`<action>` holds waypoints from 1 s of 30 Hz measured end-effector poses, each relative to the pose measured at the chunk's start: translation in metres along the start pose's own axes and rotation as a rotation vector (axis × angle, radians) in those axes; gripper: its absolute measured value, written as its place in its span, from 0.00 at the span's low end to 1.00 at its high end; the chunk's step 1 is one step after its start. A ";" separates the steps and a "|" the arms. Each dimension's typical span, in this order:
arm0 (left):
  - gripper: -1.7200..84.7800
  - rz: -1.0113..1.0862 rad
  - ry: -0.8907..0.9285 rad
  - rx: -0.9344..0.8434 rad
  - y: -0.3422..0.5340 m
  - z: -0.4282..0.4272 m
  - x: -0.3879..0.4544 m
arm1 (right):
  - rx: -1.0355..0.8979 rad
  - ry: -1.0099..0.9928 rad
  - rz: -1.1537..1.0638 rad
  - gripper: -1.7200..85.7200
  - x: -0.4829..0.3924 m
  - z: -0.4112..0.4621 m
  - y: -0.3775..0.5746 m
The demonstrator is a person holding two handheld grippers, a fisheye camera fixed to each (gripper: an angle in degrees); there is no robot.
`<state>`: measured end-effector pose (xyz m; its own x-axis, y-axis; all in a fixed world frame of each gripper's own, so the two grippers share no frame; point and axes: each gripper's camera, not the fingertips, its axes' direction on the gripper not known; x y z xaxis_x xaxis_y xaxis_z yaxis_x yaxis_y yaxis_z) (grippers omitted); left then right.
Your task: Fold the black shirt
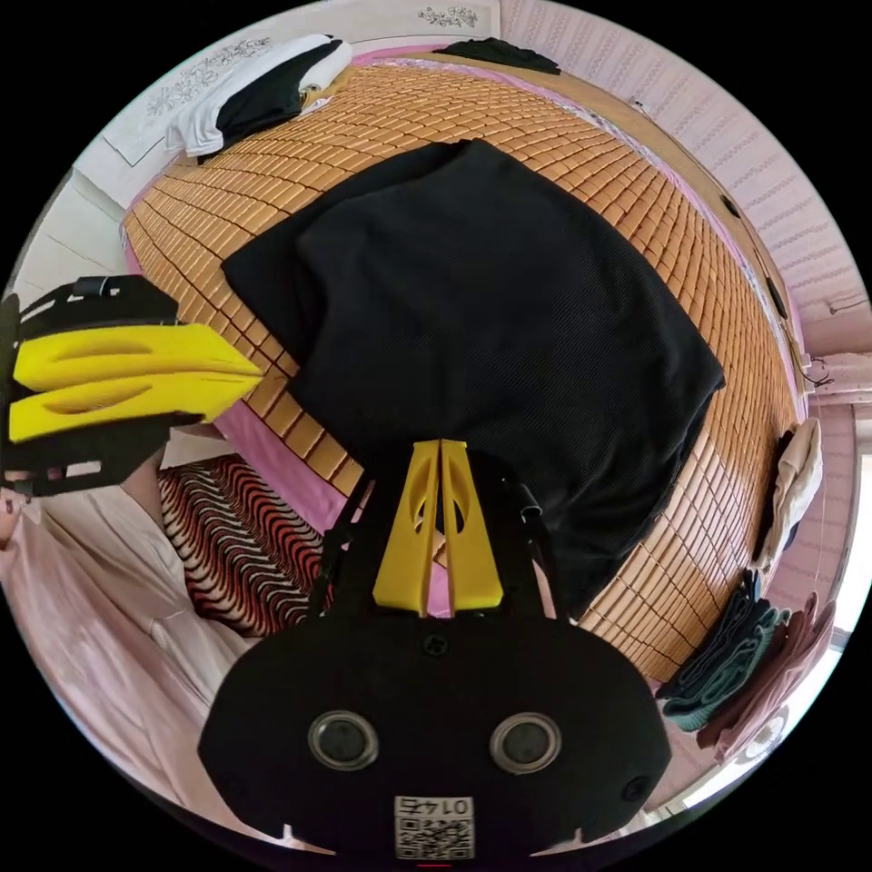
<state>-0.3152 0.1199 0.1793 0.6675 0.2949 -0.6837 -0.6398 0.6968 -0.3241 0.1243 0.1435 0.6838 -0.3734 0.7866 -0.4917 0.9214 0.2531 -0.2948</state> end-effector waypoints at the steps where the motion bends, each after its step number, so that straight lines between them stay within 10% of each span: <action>1: 0.01 -0.038 -0.027 -0.011 -0.001 0.004 -0.002 | 0.028 -0.005 0.011 0.02 0.002 -0.003 -0.002; 30: 0.01 0.081 -0.006 -0.151 -0.074 0.110 0.025 | -0.164 -0.030 -0.032 0.01 0.118 -0.030 -0.231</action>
<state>-0.2088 0.1473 0.2579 0.6134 0.3503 -0.7078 -0.7413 0.5646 -0.3630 -0.1295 0.1944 0.7188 -0.4036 0.7600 -0.5094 0.9133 0.3682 -0.1743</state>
